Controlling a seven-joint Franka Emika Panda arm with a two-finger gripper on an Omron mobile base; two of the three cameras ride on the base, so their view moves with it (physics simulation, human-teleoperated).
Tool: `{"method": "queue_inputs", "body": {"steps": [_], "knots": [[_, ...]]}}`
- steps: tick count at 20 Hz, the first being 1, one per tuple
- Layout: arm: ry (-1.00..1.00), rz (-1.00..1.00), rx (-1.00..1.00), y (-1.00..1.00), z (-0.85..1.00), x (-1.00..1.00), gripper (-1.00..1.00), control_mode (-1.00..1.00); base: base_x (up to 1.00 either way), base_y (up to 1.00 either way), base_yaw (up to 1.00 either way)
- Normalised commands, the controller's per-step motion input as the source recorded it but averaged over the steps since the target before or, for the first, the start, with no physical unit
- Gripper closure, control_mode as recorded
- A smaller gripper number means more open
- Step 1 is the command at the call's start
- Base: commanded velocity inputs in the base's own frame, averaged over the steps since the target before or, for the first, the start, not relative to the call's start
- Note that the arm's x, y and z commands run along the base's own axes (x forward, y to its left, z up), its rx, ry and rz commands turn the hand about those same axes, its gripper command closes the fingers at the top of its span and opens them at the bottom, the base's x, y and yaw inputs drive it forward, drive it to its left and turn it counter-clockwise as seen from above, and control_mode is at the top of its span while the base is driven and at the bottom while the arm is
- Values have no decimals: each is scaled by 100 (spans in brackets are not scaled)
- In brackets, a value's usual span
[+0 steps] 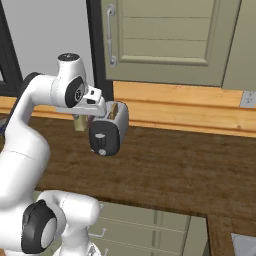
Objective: Start the toaster. Once the lever pops up, take the bread to the plate on the dining counter.
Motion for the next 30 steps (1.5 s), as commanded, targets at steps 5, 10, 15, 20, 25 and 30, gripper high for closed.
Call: {"method": "queue_inputs", "body": {"steps": [5, 10, 15, 20, 25, 30], "knots": [[-3, 0, 0, 0, -6, -21, -100, -100, 0, 0, 0], [-2, 0, 0, -43, -31, -1, -100, -100, 0, 0, 0], [0, 0, 0, -38, -31, 0, -100, -100, 0, 0, 0], [0, 0, 0, -17, -11, 24, -100, -100, 0, 0, 0], [0, 0, 0, -15, -14, 32, -100, -100, 0, 0, 0], [0, 0, 0, -2, -19, 31, -100, -100, 0, 0, 0]]}}
